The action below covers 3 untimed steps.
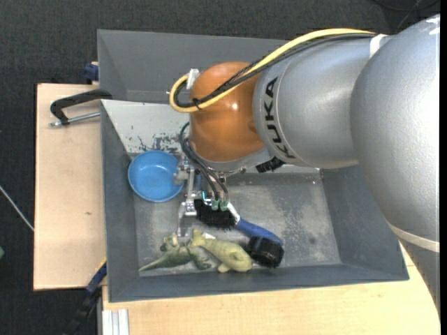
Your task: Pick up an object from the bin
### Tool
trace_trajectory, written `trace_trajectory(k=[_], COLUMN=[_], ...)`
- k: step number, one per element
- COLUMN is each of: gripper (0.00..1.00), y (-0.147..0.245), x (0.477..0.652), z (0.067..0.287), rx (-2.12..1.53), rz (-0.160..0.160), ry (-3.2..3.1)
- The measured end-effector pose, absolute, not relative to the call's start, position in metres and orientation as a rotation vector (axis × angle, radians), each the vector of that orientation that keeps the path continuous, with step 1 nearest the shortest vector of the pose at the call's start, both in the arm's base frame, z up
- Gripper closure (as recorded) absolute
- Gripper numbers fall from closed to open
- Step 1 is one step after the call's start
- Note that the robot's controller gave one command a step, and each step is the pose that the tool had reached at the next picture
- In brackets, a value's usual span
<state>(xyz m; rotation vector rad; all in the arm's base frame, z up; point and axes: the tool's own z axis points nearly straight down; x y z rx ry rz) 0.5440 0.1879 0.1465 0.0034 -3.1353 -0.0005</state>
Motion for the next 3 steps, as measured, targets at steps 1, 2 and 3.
trace_trajectory(k=[1,2,3], gripper=[0.00,1.00,1.00], y=[0.157,0.158,0.161], x=[0.556,0.557,0.565], z=[0.076,0.077,0.237], rx=[-0.280,-0.279,-0.300], rz=[-0.009,-0.015,-0.010], ry=[-3.140,-3.149,-3.142])
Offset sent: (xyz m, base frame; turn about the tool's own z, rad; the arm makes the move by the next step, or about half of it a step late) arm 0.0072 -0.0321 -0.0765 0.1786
